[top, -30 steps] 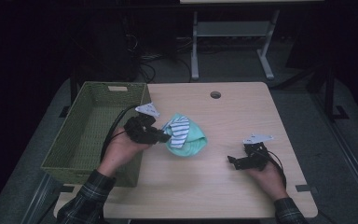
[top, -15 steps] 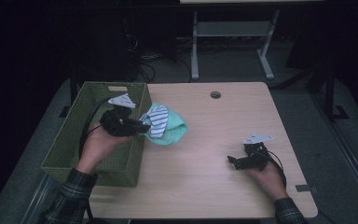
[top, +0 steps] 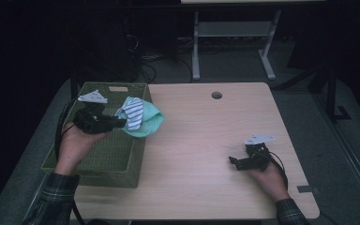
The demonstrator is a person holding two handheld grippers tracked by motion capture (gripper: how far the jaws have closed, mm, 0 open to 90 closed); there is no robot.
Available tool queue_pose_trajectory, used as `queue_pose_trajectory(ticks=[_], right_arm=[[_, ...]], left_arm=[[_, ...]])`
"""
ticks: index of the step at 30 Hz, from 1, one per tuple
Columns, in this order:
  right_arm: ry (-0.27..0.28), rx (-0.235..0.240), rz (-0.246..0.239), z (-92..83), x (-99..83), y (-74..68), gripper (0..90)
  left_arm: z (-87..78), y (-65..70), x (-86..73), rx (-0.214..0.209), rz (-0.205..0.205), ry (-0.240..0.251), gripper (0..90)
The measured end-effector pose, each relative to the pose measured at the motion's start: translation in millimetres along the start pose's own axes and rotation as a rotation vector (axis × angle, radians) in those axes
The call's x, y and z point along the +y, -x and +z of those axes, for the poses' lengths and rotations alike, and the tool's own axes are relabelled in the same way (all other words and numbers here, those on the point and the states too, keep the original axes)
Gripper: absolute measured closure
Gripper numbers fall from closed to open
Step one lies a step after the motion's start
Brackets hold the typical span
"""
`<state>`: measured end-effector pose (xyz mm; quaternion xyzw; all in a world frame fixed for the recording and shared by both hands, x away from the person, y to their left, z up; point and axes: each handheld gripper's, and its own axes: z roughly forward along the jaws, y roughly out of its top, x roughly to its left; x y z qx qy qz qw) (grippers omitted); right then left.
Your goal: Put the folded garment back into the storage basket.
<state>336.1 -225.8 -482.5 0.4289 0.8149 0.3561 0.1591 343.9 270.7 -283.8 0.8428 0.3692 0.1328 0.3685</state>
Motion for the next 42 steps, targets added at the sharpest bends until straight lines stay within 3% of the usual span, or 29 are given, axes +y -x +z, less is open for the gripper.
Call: queue_pose_trajectory(ticks=[1,12,14,19,27,35,42], right_arm=[[0.000,0.000,0.000,0.0,0.0,0.0,9.0],[0.000,0.000,0.001,0.0,0.0,-0.1,9.1],[0.001,0.000,-0.002,0.1,0.0,0.1,9.1],[0.001,0.000,-0.001,0.0,0.0,0.1,9.1],[0.001,0.000,-0.001,0.0,0.0,0.1,9.1],[0.000,0.000,-0.001,0.0,0.0,0.1,9.1],[0.000,0.000,-0.002,-0.1,0.0,0.2,9.1]], left_arm=[[0.0,0.0,0.0,0.000,0.000,0.000,79.9],[-19.7,-32.1,-25.8,0.158,-0.085,0.009,79.9],[-19.8,-39.4,-32.7,0.189,-0.105,0.003,79.9],[-12.8,-54.0,-49.0,0.217,-0.147,-0.024,79.8],[9.2,-68.6,-68.0,0.226,-0.182,-0.087,79.6],[49.5,-82.1,-85.8,0.209,-0.186,-0.205,79.1],[60.6,-84.3,-93.4,0.192,-0.190,-0.257,78.8]])
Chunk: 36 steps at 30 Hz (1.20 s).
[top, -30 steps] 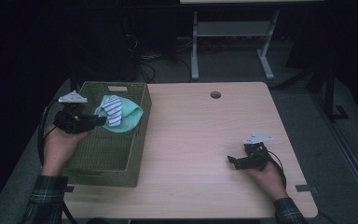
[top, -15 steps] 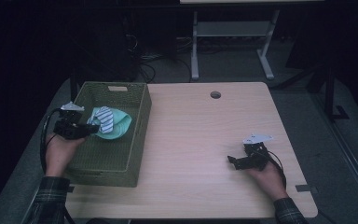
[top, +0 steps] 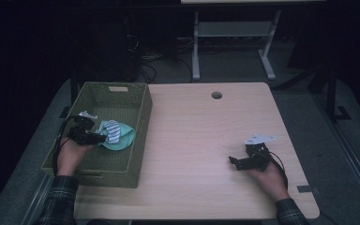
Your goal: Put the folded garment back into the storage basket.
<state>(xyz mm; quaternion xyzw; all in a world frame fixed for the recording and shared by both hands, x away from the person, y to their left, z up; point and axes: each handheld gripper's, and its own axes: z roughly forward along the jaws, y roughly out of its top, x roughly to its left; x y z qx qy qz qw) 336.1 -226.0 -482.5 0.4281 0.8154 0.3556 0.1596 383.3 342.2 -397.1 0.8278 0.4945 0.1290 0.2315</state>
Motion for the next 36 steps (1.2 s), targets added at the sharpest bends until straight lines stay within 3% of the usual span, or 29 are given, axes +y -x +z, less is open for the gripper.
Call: queue_pose_trajectory(ticks=[5,15,18,21,23,27,31,36], right_arm=[[-0.001,-0.001,0.002,-0.1,0.0,-0.1,9.1],[0.000,-0.001,0.001,-0.1,-0.1,0.1,9.1],[0.000,-0.001,0.001,-0.1,-0.1,0.1,9.1],[0.000,-0.001,0.001,-0.1,-0.1,0.1,9.1],[0.001,-0.002,0.000,0.0,-0.1,0.1,9.1],[0.001,-0.002,0.001,0.0,-0.1,0.1,9.1],[0.003,-0.002,0.001,0.1,-0.1,0.1,9.2],[0.002,-0.002,0.001,0.0,-0.1,0.1,9.1]], left_arm=[[8.9,1.1,-2.1,-0.005,0.006,-0.067,78.2],[16.6,1.6,-3.4,-0.028,0.004,-0.123,75.4],[15.8,1.1,-3.2,-0.025,0.003,-0.109,69.9],[14.8,1.0,-2.8,-0.019,0.000,-0.090,56.3],[11.5,0.8,-1.4,-0.007,-0.008,-0.052,47.7],[6.5,2.3,-0.2,-0.032,-0.001,-0.007,34.6],[2.7,3.4,0.6,-0.045,0.002,0.004,28.3],[-8.4,7.3,4.1,-0.075,-0.015,0.052,23.0]])
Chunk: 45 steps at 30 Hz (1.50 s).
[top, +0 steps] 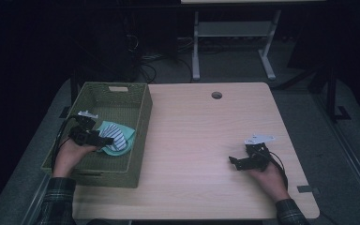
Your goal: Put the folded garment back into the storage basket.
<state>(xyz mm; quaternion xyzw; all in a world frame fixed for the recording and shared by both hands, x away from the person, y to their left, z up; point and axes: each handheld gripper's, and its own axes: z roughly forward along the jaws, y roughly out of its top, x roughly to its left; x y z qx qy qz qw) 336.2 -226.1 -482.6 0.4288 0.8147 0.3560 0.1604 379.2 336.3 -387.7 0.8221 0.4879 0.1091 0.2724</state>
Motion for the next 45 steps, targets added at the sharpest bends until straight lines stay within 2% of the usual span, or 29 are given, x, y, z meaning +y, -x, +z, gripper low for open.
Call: queue_pose_trajectory(ticks=[10,20,28,33,37,42,45], right_arm=[[-0.001,0.000,-0.001,0.0,0.0,0.1,9.1],[-0.001,-0.001,-0.001,0.0,0.0,0.0,9.2],[-0.001,-0.003,0.000,0.0,0.0,-0.2,9.1],[-0.001,-0.003,-0.001,0.0,0.0,-0.1,9.1],[-0.001,-0.003,0.001,0.0,0.0,-0.2,9.1],[-0.001,-0.003,0.002,-0.1,0.0,-0.3,9.1],[-0.001,-0.003,0.002,0.0,0.0,-0.3,9.1]], left_arm=[[-16.0,7.3,8.2,-0.005,-0.001,0.042,19.4],[-28.9,19.0,18.2,-0.008,0.015,0.081,14.8],[-35.6,32.0,25.8,-0.034,0.039,0.107,13.3],[-39.9,46.9,34.7,-0.060,0.064,0.132,13.3],[-41.6,53.2,38.4,-0.074,0.072,0.146,13.6],[-43.6,68.0,46.6,-0.107,0.093,0.182,13.6],[-42.8,72.4,49.0,-0.115,0.101,0.186,13.6]])
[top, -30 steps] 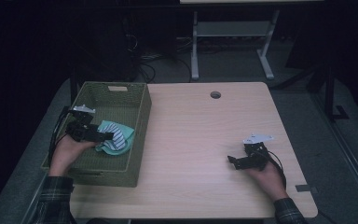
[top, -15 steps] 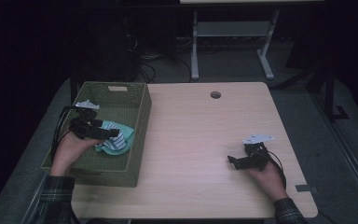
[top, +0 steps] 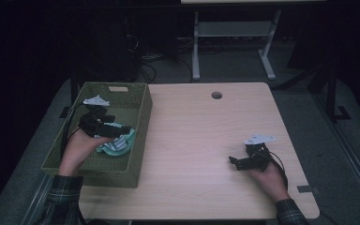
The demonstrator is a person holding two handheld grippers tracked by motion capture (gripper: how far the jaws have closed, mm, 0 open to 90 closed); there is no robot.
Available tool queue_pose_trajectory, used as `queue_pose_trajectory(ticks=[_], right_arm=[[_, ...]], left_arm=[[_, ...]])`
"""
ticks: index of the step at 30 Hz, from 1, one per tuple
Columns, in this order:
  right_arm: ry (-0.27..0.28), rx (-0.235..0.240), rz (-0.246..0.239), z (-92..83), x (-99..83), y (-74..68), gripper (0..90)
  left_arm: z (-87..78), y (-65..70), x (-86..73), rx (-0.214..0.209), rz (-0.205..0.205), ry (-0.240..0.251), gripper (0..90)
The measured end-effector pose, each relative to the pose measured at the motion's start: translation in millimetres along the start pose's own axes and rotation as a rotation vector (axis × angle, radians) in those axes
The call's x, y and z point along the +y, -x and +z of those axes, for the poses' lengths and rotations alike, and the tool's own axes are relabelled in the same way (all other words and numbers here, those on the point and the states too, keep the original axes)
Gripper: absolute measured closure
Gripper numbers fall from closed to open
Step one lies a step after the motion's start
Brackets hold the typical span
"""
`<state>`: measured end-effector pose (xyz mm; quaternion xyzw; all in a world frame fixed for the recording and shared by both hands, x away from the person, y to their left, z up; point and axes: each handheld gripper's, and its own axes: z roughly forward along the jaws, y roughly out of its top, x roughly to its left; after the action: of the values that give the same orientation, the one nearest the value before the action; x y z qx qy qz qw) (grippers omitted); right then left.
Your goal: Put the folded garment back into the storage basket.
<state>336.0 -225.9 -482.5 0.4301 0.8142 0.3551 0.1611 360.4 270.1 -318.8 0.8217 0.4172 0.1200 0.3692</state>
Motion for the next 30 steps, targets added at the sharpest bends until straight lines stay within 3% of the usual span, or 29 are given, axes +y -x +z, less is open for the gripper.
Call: queue_pose_trajectory(ticks=[9,20,30], right_arm=[[0.000,0.000,-0.004,0.0,-0.1,0.3,9.1],[0.000,-0.001,-0.004,0.0,0.0,0.3,9.1],[0.000,-0.001,-0.004,0.0,0.0,0.3,9.1]], left_arm=[[13.9,27.9,17.1,-0.035,0.054,0.010,13.7],[33.8,60.4,32.4,-0.083,0.091,0.033,13.9],[68.7,95.6,38.0,-0.104,0.142,0.045,14.0]])
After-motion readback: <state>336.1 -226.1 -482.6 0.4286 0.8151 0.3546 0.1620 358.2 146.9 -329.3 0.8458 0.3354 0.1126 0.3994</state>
